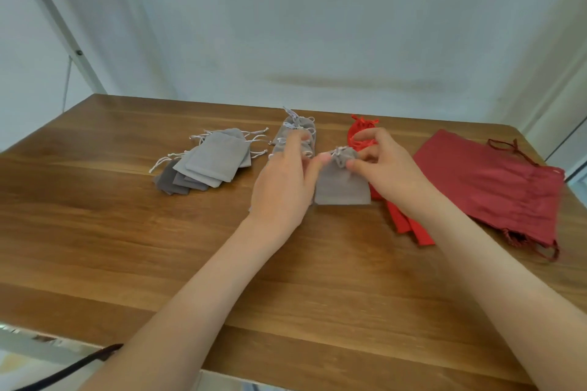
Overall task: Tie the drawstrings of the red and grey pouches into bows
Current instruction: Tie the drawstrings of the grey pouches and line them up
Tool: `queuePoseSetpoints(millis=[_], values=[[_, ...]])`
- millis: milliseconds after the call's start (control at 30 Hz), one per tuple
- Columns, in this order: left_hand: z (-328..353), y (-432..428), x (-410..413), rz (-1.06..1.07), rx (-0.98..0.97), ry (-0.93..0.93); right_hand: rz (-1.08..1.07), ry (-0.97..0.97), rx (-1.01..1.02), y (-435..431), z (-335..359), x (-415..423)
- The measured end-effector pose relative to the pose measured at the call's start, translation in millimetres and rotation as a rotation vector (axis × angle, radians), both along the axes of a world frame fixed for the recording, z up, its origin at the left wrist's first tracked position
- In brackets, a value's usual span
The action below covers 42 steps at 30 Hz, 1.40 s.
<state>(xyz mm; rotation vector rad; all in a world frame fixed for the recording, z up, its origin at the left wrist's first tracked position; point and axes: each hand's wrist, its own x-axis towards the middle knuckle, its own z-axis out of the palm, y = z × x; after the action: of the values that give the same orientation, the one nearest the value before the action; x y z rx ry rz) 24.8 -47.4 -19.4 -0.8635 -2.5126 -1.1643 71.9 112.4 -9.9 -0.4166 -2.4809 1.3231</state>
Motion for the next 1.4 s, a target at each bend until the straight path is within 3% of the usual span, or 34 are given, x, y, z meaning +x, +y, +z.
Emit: queuePoseSetpoints(millis=[100, 233, 400, 533, 633, 700, 833, 933, 1033, 1133, 1200, 1300, 1400], values=[[-2.4, -12.2, -25.4, 0.051, -0.111, 0.020, -0.041, -0.036, 0.001, 7.8, 1.0, -22.1], [-14.9, -35.9, -58.6, 0.281, -0.479, 0.122, -0.087, -0.038, 0.038, 11.3, -7.1, -52.0], [-16.7, -56.8, -70.8, 0.438, -0.740, -0.040, -0.098, -0.091, 0.224, 13.2, -23.7, -74.2], [-20.6, -63.0, -73.5, 0.433, -0.790, 0.068, -0.078, -0.109, 0.473, 12.4, -36.4, -76.1], [-10.6, -62.5, -66.2, 0.485, -0.657, 0.116, -0.134, 0.098, 0.593, 2.4, -28.3, -64.8], [0.3, -60.5, -57.1, 0.523, -0.556, 0.235, -0.075, 0.140, 0.414, -11.5, -13.4, -51.5], [22.3, -43.4, -27.0, 0.428, -0.333, 0.496, 0.126, -0.095, -0.420, -44.2, 18.6, -23.9], [31.9, -27.5, 11.4, 0.280, -0.205, 0.586, 0.210, 0.005, -0.745, -48.8, 25.9, -3.2], [32.6, -16.5, 50.7, 0.080, -0.147, 0.558, 0.198, 0.138, -0.775, -42.3, 28.2, 23.7], [26.1, -9.2, 70.6, -0.085, -0.209, 0.266, 0.131, 0.110, -0.660, -28.7, 19.9, 49.4], [23.6, -8.0, 79.9, -0.191, -0.121, 0.142, 0.107, 0.062, -0.593, -18.6, 10.8, 67.0], [15.0, -5.3, 81.4, -0.154, -0.013, 0.109, 0.119, 0.039, -0.581, -8.7, 2.2, 91.2], [5.5, -1.7, 79.5, -0.114, -0.019, -0.185, 0.156, 0.063, -0.575, -5.3, -5.3, 107.9]])
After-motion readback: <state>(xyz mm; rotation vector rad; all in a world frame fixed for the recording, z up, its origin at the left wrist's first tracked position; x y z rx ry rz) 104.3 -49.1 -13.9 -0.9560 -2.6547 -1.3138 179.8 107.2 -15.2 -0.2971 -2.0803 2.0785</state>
